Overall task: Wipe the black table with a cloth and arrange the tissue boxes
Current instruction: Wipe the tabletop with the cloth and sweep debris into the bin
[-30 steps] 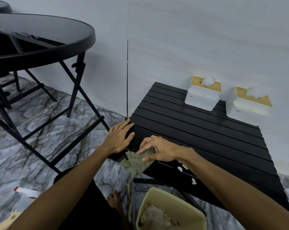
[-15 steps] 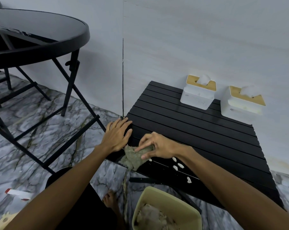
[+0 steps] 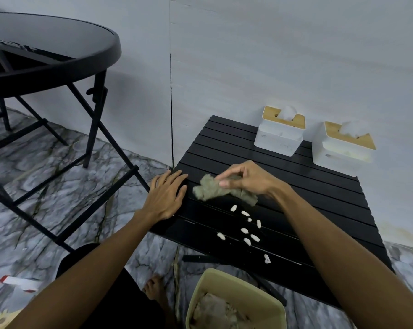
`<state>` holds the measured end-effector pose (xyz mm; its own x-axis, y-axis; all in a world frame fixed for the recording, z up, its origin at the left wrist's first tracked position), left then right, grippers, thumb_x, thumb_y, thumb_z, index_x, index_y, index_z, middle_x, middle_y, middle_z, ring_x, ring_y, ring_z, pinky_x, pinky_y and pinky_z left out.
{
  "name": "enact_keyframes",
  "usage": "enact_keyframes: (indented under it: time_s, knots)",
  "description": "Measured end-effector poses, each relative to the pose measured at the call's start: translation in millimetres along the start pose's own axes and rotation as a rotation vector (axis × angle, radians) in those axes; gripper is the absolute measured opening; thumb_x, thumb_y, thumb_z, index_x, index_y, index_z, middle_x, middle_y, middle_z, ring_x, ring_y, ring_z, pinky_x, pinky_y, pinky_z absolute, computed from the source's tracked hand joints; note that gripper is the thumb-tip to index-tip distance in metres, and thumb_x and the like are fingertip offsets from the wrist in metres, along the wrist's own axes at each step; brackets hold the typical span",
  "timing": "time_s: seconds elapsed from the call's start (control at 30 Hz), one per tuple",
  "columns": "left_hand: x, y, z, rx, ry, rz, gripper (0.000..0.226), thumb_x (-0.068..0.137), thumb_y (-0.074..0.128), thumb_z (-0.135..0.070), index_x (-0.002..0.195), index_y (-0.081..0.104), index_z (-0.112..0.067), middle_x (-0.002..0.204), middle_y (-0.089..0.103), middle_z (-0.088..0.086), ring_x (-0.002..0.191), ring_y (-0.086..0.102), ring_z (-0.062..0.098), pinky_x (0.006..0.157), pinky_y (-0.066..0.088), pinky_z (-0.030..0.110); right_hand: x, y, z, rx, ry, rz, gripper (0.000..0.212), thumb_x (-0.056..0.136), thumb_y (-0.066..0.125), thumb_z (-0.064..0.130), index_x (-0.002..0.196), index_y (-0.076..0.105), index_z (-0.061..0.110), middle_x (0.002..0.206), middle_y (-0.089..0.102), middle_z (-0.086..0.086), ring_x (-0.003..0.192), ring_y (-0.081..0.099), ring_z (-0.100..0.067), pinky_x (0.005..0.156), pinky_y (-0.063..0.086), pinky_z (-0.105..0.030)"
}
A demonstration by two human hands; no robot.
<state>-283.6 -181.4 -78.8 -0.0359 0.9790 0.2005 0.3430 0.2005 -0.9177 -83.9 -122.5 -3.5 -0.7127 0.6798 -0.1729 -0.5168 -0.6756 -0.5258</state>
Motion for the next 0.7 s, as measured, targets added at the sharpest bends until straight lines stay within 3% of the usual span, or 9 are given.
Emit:
enact_keyframes:
  time_s: [0.1, 0.23, 0.33, 0.43, 0.53, 0.7]
  knots:
    - [0.7, 0.4, -1.9, 0.007, -0.003, -0.011, 0.06, 0.097, 0.013, -0.052, 0.146, 0.037, -0.028, 0.155, 0.035, -0.003, 0.146, 0.02, 0.021, 0.116, 0.009, 0.044, 12.5, -5.1, -25.0, -0.099, 0.06, -0.052, 0.033, 0.088, 0.074, 0.032, 0.121, 0.073, 0.025, 0.118, 0.066, 0.014, 0.109, 0.062, -0.004, 0.105, 0.046, -0.033]
    - [0.7, -0.7, -4.5, 0.022, 0.0, -0.019, 0.058, 0.098, 0.015, -0.051, 0.146, 0.037, -0.028, 0.155, 0.035, -0.004, 0.146, 0.02, 0.021, 0.115, 0.008, 0.043, 10.0, 8.1, -58.4, -0.353, 0.043, -0.089, 0.047, 0.089, 0.065, 0.057, 0.132, 0.062, 0.039, 0.119, 0.051, 0.012, 0.117, 0.048, -0.017, 0.105, 0.038, -0.04]
    - [1.2, -2.1, -10.8, 0.029, 0.024, -0.027, 0.056, 0.099, 0.017, -0.049, 0.146, 0.037, -0.028, 0.155, 0.036, -0.004, 0.145, 0.021, 0.021, 0.115, 0.008, 0.043, -2.9, 13.3, -63.7, -0.288, 0.001, -0.122, 0.04, 0.092, 0.066, 0.046, 0.131, 0.065, 0.033, 0.114, 0.053, 0.004, 0.104, 0.053, -0.011, 0.094, 0.042, -0.026]
    - [1.3, -0.1, -21.2, 0.026, 0.053, -0.015, 0.054, 0.099, 0.02, -0.047, 0.146, 0.038, -0.027, 0.155, 0.035, -0.005, 0.146, 0.021, 0.02, 0.116, 0.009, 0.043, -24.4, 21.9, -61.3, -0.246, -0.026, -0.089, 0.039, 0.094, 0.065, 0.043, 0.131, 0.066, 0.03, 0.114, 0.054, 0.005, 0.104, 0.054, -0.002, 0.086, 0.041, -0.013]
    - [-1.7, 4.1, -32.5, 0.024, 0.083, 0.001, 0.055, 0.099, 0.018, -0.047, 0.146, 0.039, -0.028, 0.155, 0.035, -0.005, 0.146, 0.022, 0.02, 0.117, 0.011, 0.044, -47.2, 30.2, -63.8, -0.229, -0.034, -0.051, 0.038, 0.093, 0.065, 0.045, 0.129, 0.068, 0.031, 0.109, 0.053, 0.012, 0.102, 0.052, 0.003, 0.086, 0.044, -0.013]
    - [-11.4, 9.4, -41.9, 0.023, 0.111, 0.027, 0.059, 0.096, 0.014, -0.05, 0.145, 0.04, -0.03, 0.156, 0.034, -0.007, 0.146, 0.022, 0.018, 0.118, 0.01, 0.044, -76.5, 35.5, -64.5, -0.117, -0.026, 0.056, 0.031, 0.093, 0.068, 0.044, 0.122, 0.072, 0.035, 0.107, 0.059, 0.003, 0.097, 0.061, -0.013, 0.08, 0.051, -0.023]
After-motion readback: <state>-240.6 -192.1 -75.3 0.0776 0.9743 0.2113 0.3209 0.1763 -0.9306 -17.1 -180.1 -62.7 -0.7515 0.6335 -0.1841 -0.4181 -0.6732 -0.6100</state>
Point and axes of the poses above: each hand's wrist, its own x-axis towards the middle knuckle, its own y-axis out of the palm, z = x × y, the point moved 9 cm from there along x, towards the middle knuckle
